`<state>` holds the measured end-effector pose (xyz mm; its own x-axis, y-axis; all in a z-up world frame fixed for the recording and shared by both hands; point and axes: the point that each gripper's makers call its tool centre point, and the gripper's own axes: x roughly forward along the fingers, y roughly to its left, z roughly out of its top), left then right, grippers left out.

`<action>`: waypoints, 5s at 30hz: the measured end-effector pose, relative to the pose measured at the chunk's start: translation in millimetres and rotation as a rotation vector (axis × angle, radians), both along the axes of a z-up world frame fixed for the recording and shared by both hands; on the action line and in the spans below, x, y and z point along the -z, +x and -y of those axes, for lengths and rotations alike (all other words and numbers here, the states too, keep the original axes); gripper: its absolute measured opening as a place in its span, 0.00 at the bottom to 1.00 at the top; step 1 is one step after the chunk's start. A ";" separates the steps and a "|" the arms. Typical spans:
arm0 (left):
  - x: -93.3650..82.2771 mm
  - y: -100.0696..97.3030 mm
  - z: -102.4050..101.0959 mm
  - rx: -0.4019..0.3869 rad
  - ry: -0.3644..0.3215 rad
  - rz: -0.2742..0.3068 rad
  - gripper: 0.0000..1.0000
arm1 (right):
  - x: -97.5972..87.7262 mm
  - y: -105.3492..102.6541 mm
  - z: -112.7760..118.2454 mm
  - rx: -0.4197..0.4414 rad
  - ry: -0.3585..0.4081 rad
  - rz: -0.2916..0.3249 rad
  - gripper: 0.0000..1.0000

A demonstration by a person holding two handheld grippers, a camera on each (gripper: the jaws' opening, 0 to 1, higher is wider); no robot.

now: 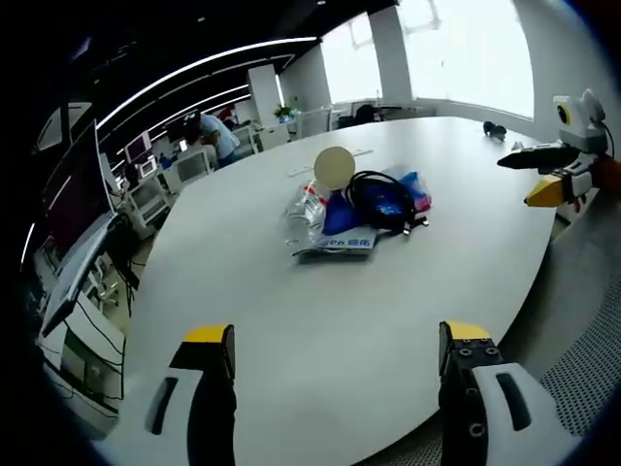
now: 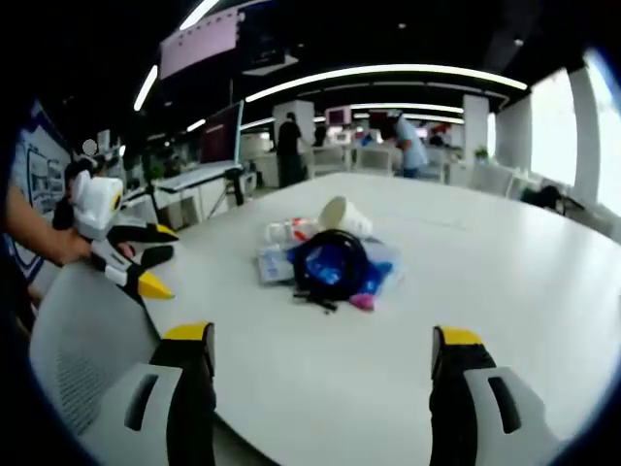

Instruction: Arrange the tabletop items into an orderly group along one side of the table until the central work area is clear of visible clutter.

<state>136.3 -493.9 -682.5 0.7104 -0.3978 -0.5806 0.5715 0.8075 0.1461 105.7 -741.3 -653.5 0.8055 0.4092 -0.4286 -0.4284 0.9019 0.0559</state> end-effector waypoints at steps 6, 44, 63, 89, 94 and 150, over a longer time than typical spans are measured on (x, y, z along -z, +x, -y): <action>0.6 -0.7 0.0 0.002 0.002 -0.004 0.86 | -0.4 0.1 0.0 0.000 0.005 0.001 0.90; 4.0 -2.7 -0.3 0.002 0.018 -0.017 0.85 | -1.6 -0.3 -1.7 -0.006 0.028 0.000 0.89; 5.2 -2.7 -2.0 -0.006 0.033 -0.021 0.86 | -8.3 1.7 -1.4 0.004 0.074 0.022 0.90; 3.3 -2.7 -2.1 0.000 0.032 -0.015 0.85 | -9.4 3.3 3.4 0.029 0.058 0.032 0.89; 2.6 -2.2 -1.3 0.003 0.028 -0.012 0.85 | -8.0 3.2 4.2 0.029 0.048 0.027 0.89; -31.4 29.4 22.3 0.099 -0.145 0.050 0.99 | 4.8 -4.7 -6.1 -0.052 -0.013 -0.016 0.97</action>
